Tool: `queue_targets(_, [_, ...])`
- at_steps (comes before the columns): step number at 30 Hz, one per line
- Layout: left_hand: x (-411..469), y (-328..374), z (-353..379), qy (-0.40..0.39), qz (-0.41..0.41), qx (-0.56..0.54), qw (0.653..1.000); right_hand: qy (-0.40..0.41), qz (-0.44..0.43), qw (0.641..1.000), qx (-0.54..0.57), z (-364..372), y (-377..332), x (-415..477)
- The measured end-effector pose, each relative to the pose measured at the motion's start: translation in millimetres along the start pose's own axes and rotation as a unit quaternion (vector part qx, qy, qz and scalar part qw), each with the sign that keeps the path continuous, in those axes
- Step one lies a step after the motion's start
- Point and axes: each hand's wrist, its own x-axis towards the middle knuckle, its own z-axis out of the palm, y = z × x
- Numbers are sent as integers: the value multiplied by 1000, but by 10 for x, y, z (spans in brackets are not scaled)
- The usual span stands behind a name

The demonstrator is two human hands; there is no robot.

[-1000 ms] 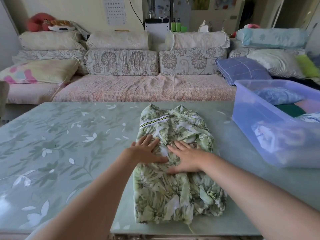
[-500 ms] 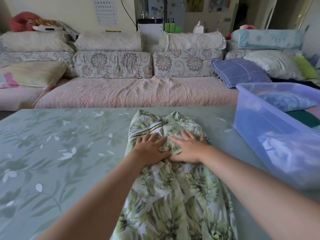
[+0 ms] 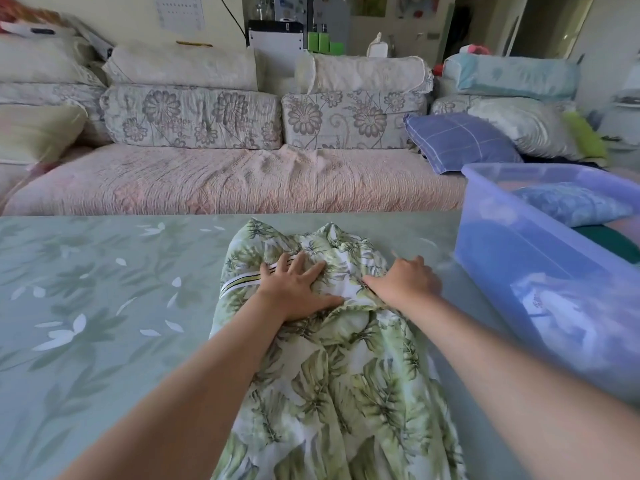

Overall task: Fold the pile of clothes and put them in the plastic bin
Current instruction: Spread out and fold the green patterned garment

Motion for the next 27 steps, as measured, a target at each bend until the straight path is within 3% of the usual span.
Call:
queue_targets(6, [-32, 1, -31, 11, 10, -27, 1000, -43, 11, 994, 104, -52, -64, 40])
queue_targets(11, [-99, -92, -188, 108, 23, -210, 971, 21, -37, 982, 182, -284, -327, -89])
queue_targets(14, [-155, -222, -377, 171, 10, -388, 906, 56, -93, 966, 233, -407, -655, -237])
queue_targets(16, [-192, -353, -490, 193, -22, -523, 830, 32, -143, 949, 279, -468, -929, -402])
queue_targets(18, [-223, -519, -538, 166, -51, -637, 751, -59, -203, 914, 346, -448, -1185, -582])
queue_targets(19, [-260, -593, -548, 146, -63, -667, 728, -128, -219, 887, 385, -417, -1290, -669])
queue_targets(21, [-305, -721, -492, 115, -104, -669, 727, -241, -218, 836, 442, -347, -1409, -784])
queue_targets(22, [-323, -771, -440, 110, -136, -649, 741, -253, -213, 829, 451, -320, -1427, -802])
queue_targets(25, [-326, -885, -291, 132, -190, -558, 797, -129, -228, 890, 372, -309, -1371, -755])
queue_targets(27, [-313, -910, -261, 159, -190, -528, 812, -28, -267, 925, 269, -296, -1278, -694])
